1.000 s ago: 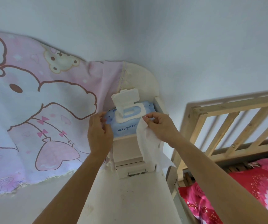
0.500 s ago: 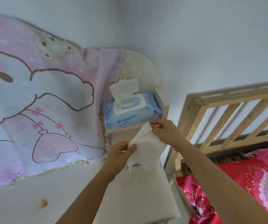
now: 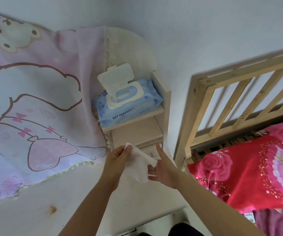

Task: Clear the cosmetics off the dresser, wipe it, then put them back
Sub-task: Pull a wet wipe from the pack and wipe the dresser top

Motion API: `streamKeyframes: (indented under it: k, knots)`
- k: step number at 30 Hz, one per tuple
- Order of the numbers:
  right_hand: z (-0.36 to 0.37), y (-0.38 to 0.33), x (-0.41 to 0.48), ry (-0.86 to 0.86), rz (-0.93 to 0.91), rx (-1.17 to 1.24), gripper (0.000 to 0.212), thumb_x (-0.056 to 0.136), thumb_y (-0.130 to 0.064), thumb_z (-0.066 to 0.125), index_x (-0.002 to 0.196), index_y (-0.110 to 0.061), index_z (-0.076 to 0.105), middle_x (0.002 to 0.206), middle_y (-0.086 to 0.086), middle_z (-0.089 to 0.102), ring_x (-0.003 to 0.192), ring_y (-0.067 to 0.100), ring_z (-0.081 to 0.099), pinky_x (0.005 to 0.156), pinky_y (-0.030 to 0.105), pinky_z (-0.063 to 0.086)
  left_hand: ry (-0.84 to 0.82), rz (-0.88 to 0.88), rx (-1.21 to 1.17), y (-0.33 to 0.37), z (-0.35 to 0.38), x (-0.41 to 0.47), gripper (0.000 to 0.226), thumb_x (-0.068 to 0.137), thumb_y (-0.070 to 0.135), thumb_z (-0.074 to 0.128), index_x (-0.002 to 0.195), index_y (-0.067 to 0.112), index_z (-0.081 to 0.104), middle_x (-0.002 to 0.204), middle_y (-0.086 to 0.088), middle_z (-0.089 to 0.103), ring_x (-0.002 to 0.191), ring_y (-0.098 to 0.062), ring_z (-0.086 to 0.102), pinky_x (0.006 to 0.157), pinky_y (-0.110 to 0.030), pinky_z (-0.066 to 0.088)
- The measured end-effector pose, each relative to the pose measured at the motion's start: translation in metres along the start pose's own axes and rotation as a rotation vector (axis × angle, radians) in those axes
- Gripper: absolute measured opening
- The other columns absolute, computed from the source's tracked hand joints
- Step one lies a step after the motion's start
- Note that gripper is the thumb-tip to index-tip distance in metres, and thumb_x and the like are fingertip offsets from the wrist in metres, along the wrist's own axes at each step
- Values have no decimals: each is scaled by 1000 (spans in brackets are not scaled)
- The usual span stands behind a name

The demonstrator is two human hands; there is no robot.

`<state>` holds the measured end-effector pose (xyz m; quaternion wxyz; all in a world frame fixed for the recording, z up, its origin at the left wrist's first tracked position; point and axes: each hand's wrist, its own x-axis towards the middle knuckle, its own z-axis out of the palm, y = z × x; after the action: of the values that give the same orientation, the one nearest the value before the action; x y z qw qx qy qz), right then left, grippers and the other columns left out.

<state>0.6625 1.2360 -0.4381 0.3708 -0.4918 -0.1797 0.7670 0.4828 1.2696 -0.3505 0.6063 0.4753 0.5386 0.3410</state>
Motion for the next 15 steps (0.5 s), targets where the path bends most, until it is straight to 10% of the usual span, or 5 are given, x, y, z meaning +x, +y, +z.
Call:
streamKeyframes:
  k: [8,15]
  knots:
    - [-6,54,-1,178,-160,149,39,90,-27,69,125,-9,63,121,11,69,109,28,68,98,39,53,56,-225,5,-69,-7,2,23,84,20,76,104,9,70,95,-15,74,87,-33,71,77,-43,59]
    - [-15,87,0,507,-270,79,43,94,-26,67,132,-40,52,68,-3,52,65,9,58,60,23,52,192,-336,41,-128,-7,2,14,95,20,62,100,10,70,93,-10,73,91,-30,69,80,-43,59]
